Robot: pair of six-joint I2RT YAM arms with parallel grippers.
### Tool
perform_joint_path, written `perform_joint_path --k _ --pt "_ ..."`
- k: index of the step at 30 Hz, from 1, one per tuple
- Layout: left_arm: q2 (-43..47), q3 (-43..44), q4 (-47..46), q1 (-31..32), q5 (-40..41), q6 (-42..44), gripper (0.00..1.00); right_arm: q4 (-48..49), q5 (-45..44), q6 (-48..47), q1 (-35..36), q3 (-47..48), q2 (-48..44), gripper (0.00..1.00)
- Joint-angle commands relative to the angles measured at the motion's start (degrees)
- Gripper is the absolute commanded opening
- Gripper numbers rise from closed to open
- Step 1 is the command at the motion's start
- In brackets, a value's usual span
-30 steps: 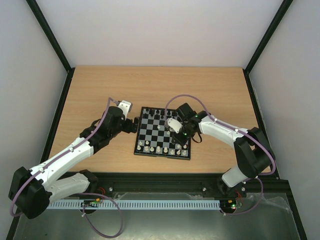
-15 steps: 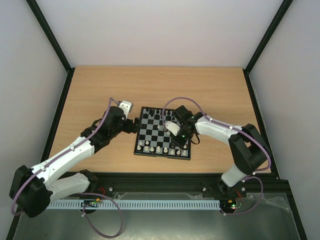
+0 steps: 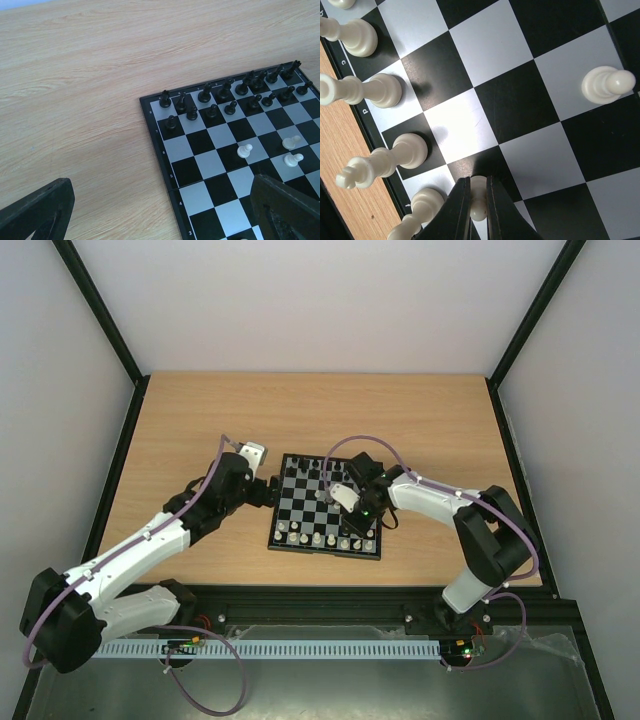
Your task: Set up the chess pieces on the board
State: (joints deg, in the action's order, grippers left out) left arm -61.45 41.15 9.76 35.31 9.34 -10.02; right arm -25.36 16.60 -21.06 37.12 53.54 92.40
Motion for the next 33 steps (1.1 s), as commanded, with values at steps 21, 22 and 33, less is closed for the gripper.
perform_joint_path --k 21,22,33 --pt "-0.3 -0.2 -0.4 -0.3 -0.5 0.2 0.99 -5.6 -7.5 0.6 0.1 12.3 1.9 0.22" --pt "-0.3 -0.2 -0.4 -0.4 -0.5 0.2 0.99 -5.2 -8.6 0.9 0.1 12.9 2.8 0.22" --pt "-0.1 -0.3 -0.4 -0.3 -0.5 0.2 0.99 -4.6 -11.4 1.6 0.1 16.5 9.3 0.22"
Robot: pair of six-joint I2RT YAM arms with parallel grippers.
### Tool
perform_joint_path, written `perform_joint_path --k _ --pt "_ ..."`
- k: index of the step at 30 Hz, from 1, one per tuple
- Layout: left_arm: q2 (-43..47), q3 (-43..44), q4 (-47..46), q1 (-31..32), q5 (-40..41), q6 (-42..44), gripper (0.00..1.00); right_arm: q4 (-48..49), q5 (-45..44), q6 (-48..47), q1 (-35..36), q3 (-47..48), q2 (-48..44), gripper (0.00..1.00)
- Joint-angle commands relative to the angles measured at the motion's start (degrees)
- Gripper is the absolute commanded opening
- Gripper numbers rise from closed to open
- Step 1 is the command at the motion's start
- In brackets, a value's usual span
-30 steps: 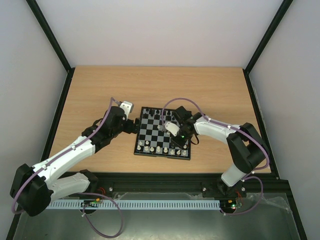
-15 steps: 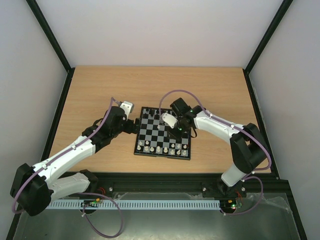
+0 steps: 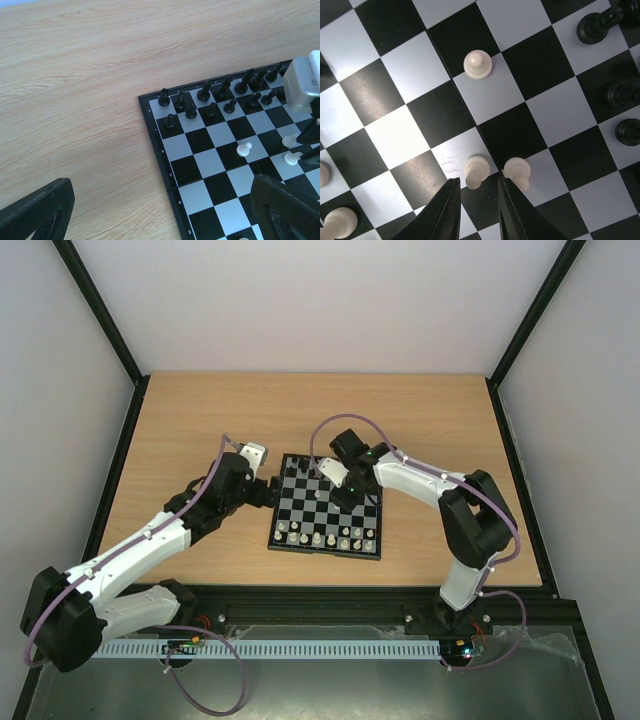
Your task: Set up the chess pieces on the board
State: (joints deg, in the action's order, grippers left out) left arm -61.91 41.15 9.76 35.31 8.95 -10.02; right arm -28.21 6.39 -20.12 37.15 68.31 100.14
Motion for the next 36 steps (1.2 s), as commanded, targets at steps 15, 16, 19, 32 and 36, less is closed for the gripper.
perform_joint_path --k 15,16,19,32,36 --pt "0.1 -0.3 -0.4 -0.3 0.0 0.2 0.99 -1.3 1.3 0.8 0.1 1.4 4.8 0.21" --pt "0.1 -0.3 -0.4 -0.3 0.0 0.2 0.99 -1.3 1.3 0.9 0.1 1.5 4.8 0.21" --pt "0.0 -0.3 -0.4 -0.4 0.0 0.2 0.99 -1.1 1.3 0.9 0.1 1.8 5.4 0.2" --pt "-0.4 -0.2 -0.4 -0.4 -0.1 0.3 0.99 -3.7 4.9 -1.6 0.2 -2.5 -2.7 0.05" --pt "-0.7 0.0 -0.2 -0.4 -0.2 0.4 0.99 -5.8 8.1 -3.2 0.3 -5.4 -6.3 0.04"
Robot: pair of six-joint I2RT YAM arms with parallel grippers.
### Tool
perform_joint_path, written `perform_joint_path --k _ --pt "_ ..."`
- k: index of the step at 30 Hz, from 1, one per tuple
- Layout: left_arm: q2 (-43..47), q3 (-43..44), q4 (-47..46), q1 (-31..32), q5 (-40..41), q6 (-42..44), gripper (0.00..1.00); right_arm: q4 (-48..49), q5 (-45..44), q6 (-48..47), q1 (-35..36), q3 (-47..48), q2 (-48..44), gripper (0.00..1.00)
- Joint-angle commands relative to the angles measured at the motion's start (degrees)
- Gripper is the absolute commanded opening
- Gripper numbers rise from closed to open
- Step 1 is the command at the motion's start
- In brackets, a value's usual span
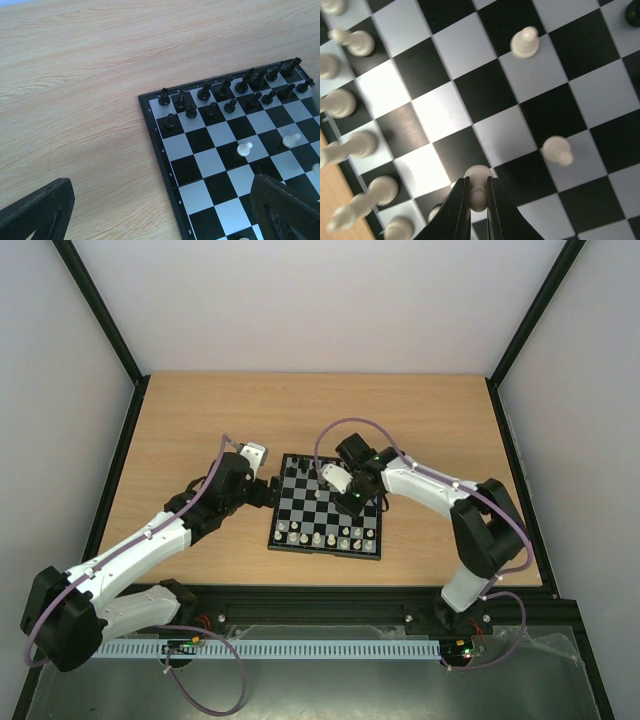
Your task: Set up the chess pieces on the board
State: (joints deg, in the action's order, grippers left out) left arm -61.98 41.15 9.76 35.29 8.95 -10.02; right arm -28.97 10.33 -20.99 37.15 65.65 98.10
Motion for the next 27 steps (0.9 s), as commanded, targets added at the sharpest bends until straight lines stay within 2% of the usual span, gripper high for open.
perform_joint_path --k 1,11,27 --pt "-0.8 0.1 -0.2 -0.4 -0.1 0.4 0.99 -5.3 4.4 -2.5 0.3 -3.5 -4.9 0.04" --pt "-1.4 0.2 -0.1 -0.6 -0.3 0.4 0.99 -4.7 7.4 -2.5 0.6 -8.3 -9.4 0.05" --pt "-2.4 0.2 -0.1 -0.7 -0.5 0.4 0.99 -2.3 7.7 -1.7 2.8 -5.3 -3.2 0.05"
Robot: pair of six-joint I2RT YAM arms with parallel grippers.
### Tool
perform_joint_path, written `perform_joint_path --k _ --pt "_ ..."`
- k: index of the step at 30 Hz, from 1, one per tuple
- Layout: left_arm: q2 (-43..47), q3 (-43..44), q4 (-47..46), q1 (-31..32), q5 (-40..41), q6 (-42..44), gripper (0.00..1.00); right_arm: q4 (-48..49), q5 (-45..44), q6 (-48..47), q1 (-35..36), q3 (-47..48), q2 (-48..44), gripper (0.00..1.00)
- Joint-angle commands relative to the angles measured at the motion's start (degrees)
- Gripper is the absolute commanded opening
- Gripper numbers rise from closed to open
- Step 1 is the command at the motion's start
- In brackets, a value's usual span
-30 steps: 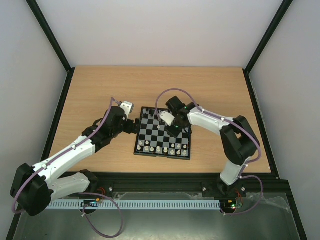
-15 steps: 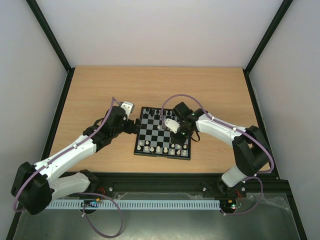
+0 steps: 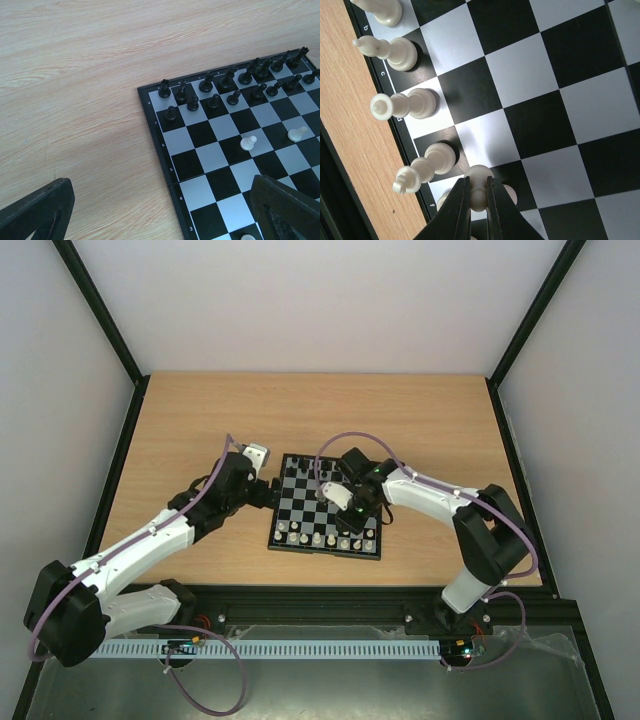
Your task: Set up the chess pieces on the board
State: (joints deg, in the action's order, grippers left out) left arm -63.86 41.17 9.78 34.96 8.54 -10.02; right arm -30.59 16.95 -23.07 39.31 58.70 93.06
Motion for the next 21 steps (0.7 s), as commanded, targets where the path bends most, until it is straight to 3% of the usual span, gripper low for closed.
perform_joint_path --k 1,21 --pt "-0.5 0.2 -0.1 -0.4 -0.1 0.4 0.99 -0.4 1.2 0.4 0.7 1.5 2.2 0.05" --pt "-1.9 0.4 0.0 -0.9 -0.4 0.4 0.99 1.5 2.5 0.7 0.8 1.7 6.2 0.06"
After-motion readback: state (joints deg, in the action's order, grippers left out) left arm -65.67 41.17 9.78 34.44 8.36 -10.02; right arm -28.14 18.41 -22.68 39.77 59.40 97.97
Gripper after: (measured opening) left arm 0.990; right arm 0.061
